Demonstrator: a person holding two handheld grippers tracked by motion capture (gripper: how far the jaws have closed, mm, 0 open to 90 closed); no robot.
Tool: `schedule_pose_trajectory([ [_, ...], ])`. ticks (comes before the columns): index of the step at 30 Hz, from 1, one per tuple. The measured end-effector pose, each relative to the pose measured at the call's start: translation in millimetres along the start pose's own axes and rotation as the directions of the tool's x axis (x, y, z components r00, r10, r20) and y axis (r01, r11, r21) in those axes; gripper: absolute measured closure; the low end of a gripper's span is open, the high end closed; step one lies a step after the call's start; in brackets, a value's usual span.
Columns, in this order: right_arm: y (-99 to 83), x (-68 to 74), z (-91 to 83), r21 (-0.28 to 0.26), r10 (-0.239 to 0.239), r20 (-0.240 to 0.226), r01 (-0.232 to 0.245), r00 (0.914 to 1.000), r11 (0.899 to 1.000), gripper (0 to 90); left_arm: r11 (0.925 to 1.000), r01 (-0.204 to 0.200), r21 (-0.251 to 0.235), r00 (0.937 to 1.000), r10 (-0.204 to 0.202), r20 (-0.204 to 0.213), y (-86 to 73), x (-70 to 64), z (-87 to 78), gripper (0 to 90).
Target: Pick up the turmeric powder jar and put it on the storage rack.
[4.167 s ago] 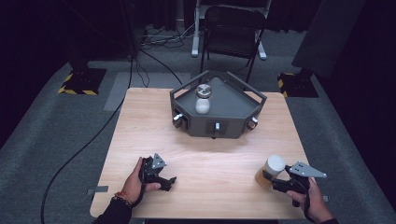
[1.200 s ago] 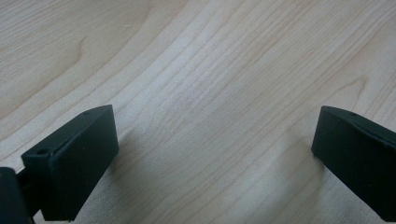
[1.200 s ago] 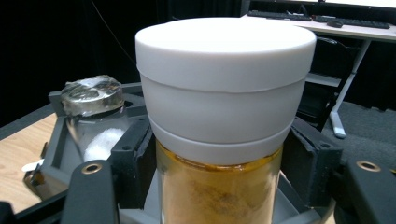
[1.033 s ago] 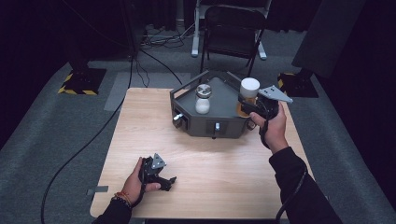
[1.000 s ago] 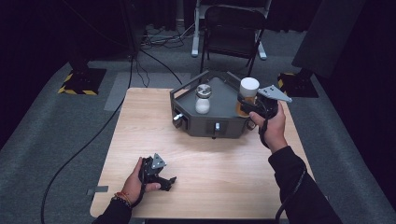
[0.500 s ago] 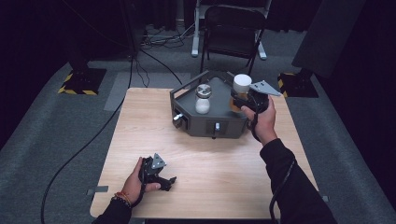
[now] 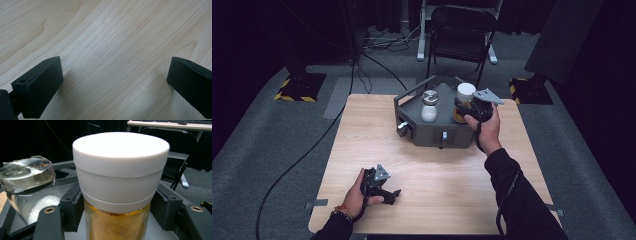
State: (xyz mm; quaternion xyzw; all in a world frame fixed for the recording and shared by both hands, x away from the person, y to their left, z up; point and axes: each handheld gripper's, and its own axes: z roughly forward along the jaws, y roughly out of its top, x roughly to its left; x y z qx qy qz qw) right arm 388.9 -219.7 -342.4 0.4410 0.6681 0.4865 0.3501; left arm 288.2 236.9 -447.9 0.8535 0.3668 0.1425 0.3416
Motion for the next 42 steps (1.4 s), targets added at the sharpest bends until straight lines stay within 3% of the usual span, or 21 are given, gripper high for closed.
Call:
schedule_pose_trajectory([
  [15, -10.3, 1.5, 4.5, -0.010, 0.030, -0.003, -0.030, 0.9995, 1.000, 34.1, 1.0000, -0.001, 0.000, 1.0000, 0.001, 0.001, 0.0, 0.2, 0.1, 0.0],
  [22, -15.0, 0.4, 6.6, -0.005, 0.039, -0.002, -0.039, 0.9993, 0.999, 29.7, 1.0000, -0.001, 0.000, 1.0000, 0.001, 0.001, 0.0, 0.3, 0.1, 0.0],
  [35, -11.2, 3.1, 9.2, 0.040, -0.046, 0.013, 0.045, 0.9989, 0.998, 8.1, 1.0000, -0.003, 0.000, 1.0000, 0.003, 0.002, 0.2, 0.7, 0.1, 0.0],
  [42, -13.3, 4.2, 7.9, 0.030, -0.085, 0.010, 0.084, 0.9963, 0.996, 6.1, 1.0000, -0.003, 0.000, 1.0000, 0.003, 0.003, 0.1, 0.7, 0.1, 0.0],
])
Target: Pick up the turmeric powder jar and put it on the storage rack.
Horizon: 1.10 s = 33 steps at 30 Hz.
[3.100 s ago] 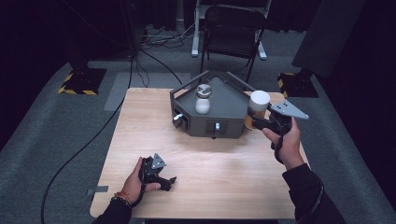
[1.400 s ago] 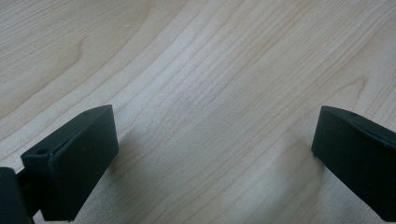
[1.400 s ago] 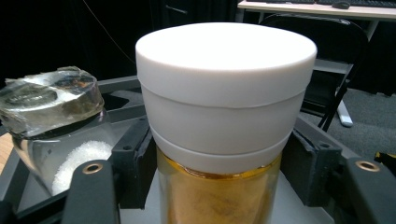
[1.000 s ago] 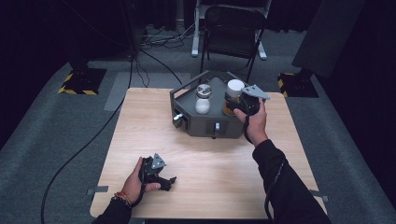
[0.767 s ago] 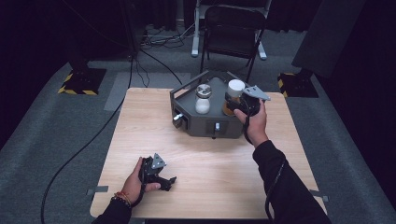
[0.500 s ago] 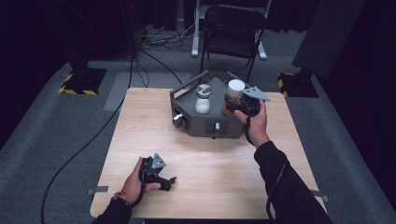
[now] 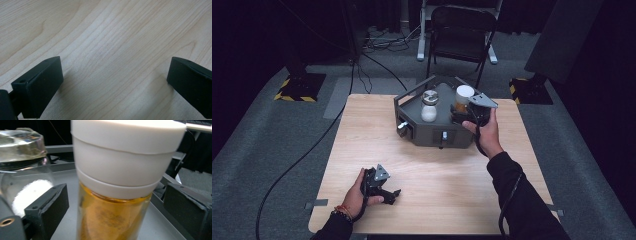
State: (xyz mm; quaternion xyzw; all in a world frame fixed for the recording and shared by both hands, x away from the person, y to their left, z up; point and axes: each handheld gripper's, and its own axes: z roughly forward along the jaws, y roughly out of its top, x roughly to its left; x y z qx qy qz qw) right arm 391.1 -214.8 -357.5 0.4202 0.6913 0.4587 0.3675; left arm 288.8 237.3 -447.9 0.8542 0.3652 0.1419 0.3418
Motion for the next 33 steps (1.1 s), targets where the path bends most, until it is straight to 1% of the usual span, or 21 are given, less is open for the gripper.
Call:
schedule_pose_trajectory([
  [3, -1.9, 2.8, -3.6, -0.013, -0.030, 0.007, 0.030, 0.9995, 0.999, 6.1, 1.0000, 0.000, 0.000, 1.0000, 0.000, 0.000, 0.0, 0.0, 0.0, 0.0],
  [6, -3.1, 3.7, -7.7, -0.022, -0.041, 0.009, 0.041, 0.9991, 0.999, 6.1, 1.0000, 0.000, 0.000, 1.0000, 0.000, 0.000, 0.0, 0.0, 0.0, 0.0],
  [11, -5.4, 0.8, -15.3, -0.038, -0.054, -0.010, 0.053, 0.9985, 0.998, 6.1, 1.0000, 0.000, 0.000, 1.0000, 0.000, 0.000, 0.2, 0.1, 0.1, 0.0],
  [13, -6.1, 0.9, -18.0, -0.042, -0.060, -0.005, 0.060, 0.9982, 0.997, 6.1, 1.0000, -0.001, 0.000, 1.0000, 0.001, 0.000, 0.2, 0.2, 0.2, 0.0],
  [15, -6.6, -1.0, -20.7, -0.047, -0.054, -0.011, 0.053, 0.9985, 0.998, 6.1, 1.0000, -0.001, 0.000, 1.0000, 0.001, 0.000, 0.2, 0.2, 0.2, 0.0],
  [19, -8.9, -3.5, -26.9, -0.066, -0.070, -0.019, 0.069, 0.9973, 0.995, 6.0, 1.0000, -0.001, 0.000, 1.0000, 0.001, 0.000, 0.2, 0.2, 0.3, 0.0],
  [26, -14.2, -4.6, -37.9, -0.085, -0.106, -0.030, 0.103, 0.9940, 0.991, 6.1, 1.0000, -0.001, -0.001, 1.0000, 0.001, 0.001, 0.2, 0.3, 0.3, 0.0],
  [30, -19.0, -2.2, -45.6, -0.101, -0.140, -0.028, 0.136, 0.9898, 0.985, 6.1, 1.0000, 0.001, 0.000, 1.0000, -0.001, 0.000, 0.4, 0.2, 0.3, 0.0],
  [33, -24.1, -1.6, -52.2, -0.114, -0.171, -0.044, 0.165, 0.9843, 0.980, 6.1, 1.0000, 0.001, 0.001, 1.0000, -0.001, 0.000, 0.5, 0.2, 0.3, 0.0],
])
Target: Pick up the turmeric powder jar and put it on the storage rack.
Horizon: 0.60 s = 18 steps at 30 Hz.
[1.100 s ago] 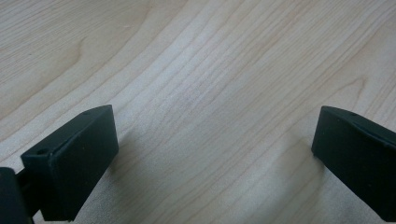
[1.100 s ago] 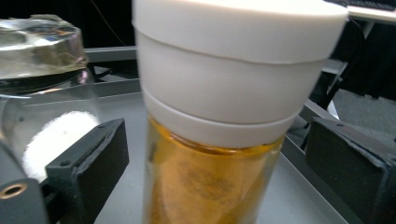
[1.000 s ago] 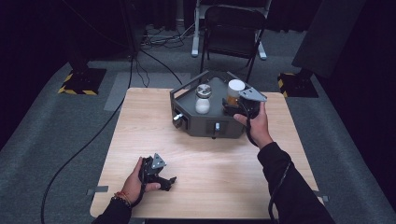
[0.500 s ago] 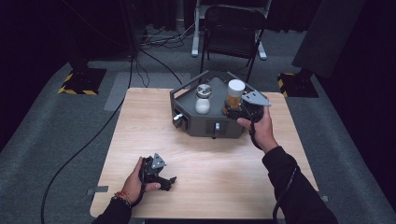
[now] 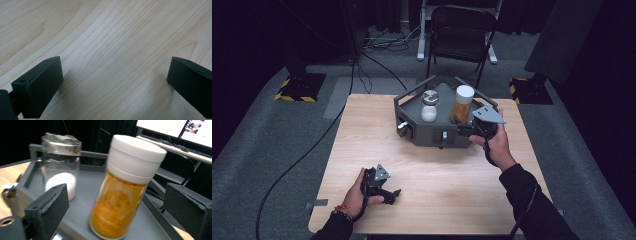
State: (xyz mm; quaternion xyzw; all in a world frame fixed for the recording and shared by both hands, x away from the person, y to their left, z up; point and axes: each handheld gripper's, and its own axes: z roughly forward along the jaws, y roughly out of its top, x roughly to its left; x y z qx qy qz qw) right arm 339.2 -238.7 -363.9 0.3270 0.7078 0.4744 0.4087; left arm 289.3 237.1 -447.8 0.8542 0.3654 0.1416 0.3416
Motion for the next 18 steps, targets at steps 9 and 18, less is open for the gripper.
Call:
schedule_pose_trajectory([
  [9, -12.9, -1.1, -18.2, -0.008, -0.019, -0.047, 0.019, 0.9987, 1.000, 5.8, 1.0000, -0.001, 0.000, 1.0000, 0.001, 0.000, 0.1, 0.1, 0.1, 0.0],
  [18, -30.5, 2.8, -32.3, 0.016, -0.048, -0.082, 0.050, 0.9955, 0.999, 5.4, 1.0000, -0.001, 0.000, 1.0000, 0.001, 0.000, 0.0, 0.0, 0.1, 0.0],
])
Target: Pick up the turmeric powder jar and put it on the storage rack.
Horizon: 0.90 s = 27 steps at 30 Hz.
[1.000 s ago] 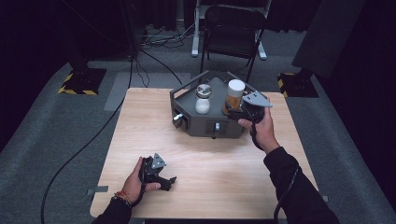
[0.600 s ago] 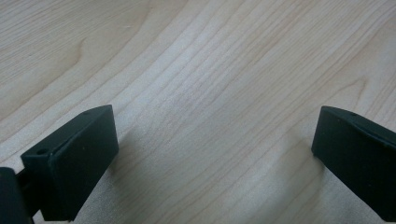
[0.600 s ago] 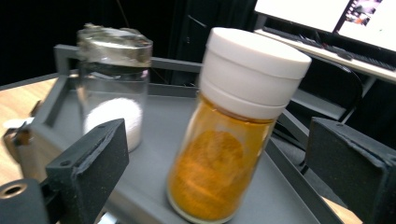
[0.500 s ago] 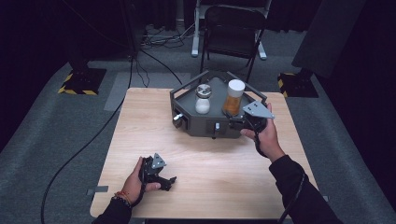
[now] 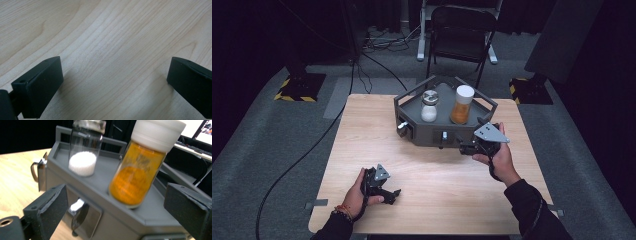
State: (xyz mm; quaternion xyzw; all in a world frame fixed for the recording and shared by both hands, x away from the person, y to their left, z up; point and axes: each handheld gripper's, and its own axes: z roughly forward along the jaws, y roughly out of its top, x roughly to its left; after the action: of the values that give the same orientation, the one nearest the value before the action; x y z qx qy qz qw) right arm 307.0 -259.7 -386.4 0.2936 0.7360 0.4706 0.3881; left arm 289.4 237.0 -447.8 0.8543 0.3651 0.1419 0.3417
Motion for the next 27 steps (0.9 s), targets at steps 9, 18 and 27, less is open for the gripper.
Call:
schedule_pose_trajectory([
  [9, -16.2, 10.6, -8.5, 0.014, -0.044, -0.038, 0.044, 0.9983, 0.999, 5.4, 1.0000, 0.001, 0.000, 1.0000, -0.001, -0.001, 0.0, -0.2, 0.1, 0.0],
  [18, -30.1, 19.0, -18.3, 0.024, -0.044, -0.078, 0.046, 0.9959, 0.999, 5.4, 1.0000, 0.002, 0.000, 1.0000, -0.002, -0.001, 0.1, -0.3, 0.0, 0.0],
  [27, -42.2, 26.7, -28.4, 0.055, -0.095, -0.110, 0.102, 0.9894, 0.993, 5.4, 1.0000, 0.001, 0.001, 1.0000, -0.001, -0.002, 0.1, -0.5, 0.0, 0.0],
])
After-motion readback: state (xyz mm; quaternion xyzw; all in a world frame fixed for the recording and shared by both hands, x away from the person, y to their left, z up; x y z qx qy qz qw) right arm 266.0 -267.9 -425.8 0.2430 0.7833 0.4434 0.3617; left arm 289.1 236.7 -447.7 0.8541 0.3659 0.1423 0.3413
